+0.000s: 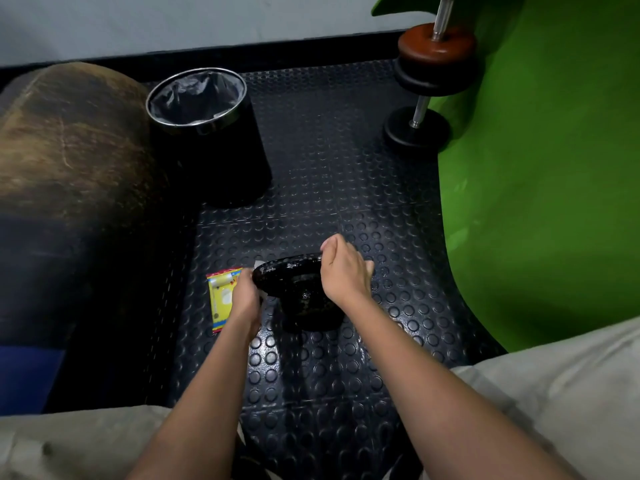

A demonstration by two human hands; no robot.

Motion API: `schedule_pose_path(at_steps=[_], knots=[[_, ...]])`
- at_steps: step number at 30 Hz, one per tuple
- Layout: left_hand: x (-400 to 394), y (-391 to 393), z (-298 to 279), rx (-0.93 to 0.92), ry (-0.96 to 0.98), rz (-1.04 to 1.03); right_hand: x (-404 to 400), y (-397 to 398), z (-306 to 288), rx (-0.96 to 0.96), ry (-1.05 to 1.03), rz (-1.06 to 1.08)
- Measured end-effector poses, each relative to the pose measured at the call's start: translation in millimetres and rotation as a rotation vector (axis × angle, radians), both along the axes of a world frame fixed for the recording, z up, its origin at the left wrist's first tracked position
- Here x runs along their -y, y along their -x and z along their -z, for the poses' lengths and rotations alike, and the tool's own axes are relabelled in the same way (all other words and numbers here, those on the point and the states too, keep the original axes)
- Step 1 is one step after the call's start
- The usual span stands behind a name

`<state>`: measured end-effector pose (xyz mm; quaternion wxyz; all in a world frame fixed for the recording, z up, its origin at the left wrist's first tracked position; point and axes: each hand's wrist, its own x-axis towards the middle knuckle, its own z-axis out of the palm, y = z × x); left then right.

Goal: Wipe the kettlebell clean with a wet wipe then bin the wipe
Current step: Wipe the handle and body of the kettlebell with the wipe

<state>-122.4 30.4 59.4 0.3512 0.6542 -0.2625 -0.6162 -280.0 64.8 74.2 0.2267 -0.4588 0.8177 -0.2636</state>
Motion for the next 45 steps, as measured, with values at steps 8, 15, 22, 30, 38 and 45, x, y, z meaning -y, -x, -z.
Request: schedule_pose_path(at_steps=[8, 15, 22, 30, 38, 45], knots=[[20.0, 17.0, -42.8, 1.12, 0.538, 0.917, -1.2, 0.2, -3.1, 0.026, -0.008, 0.025], [-14.1, 44.6, -36.5, 1.339, 0.839, 0.751, -3.9, 3.1, -6.0, 0.028, -0.021, 0.006], [-25.1, 18.1, 1.6, 0.934, 0.96, 0.384, -6.2, 2.9, -7.2, 0.041, -0.026, -0.032], [-15.0, 20.4, -2.6, 0.068, 0.148, -0.132, -5.2, -0.3, -5.9, 0.058, -0.009, -0.006], [-2.3, 0.4, -4.3, -0.027, -0.031, 0.063, -5.7, -1.3, -9.2, 0.064, -0.021, 0.001], [19.6, 19.5, -48.8, 1.012, 0.378, 0.802, -5.1, -2.8, -8.9, 0.052, -0.006, 0.031]])
